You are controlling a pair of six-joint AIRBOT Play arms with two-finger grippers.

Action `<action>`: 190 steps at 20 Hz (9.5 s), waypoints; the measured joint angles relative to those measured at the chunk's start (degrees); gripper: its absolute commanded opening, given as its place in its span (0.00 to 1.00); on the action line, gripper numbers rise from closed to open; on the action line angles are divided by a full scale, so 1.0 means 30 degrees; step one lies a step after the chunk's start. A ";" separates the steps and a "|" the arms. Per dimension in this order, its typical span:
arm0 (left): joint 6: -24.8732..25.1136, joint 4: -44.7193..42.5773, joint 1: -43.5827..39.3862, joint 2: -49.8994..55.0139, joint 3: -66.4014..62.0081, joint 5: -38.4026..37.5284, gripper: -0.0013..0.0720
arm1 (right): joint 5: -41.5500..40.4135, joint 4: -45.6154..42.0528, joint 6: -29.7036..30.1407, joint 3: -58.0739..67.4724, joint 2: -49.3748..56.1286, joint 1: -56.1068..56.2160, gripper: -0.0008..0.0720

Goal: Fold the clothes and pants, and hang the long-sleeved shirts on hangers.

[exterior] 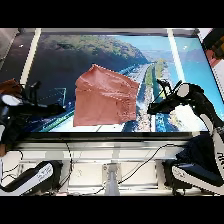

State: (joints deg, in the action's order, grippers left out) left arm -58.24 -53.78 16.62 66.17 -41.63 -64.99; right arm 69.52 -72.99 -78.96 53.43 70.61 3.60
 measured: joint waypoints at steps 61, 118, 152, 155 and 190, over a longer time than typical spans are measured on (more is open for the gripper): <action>0.0998 0.3432 -0.4146 0.4495 0.1443 0.1144 0.88 | -0.4670 0.8823 0.0663 -0.3803 0.2215 0.0000 0.75; -0.4379 0.6062 0.0066 -1.1635 -1.0142 -0.1005 0.03 | -0.4838 1.1234 -0.4211 0.3293 -1.0331 0.6433 0.05; -0.3424 0.8400 -0.9377 0.3184 -0.2302 0.6462 0.04 | -0.5049 0.2820 -0.6535 -0.0058 -0.0423 0.0641 0.05; -0.4932 0.5617 -0.9355 0.3526 -0.2295 0.3927 0.04 | -0.3300 0.1559 -0.6113 -0.0058 -0.0401 0.0583 0.05; -0.5246 0.4051 -0.4306 0.0124 -0.6645 0.1428 0.97 | -0.1443 0.6863 0.3854 -0.2565 -0.0022 -1.0455 0.88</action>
State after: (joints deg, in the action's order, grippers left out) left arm -73.97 -41.63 3.70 66.54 -61.56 -60.71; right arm 65.19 -52.40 -67.40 45.74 70.54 -27.77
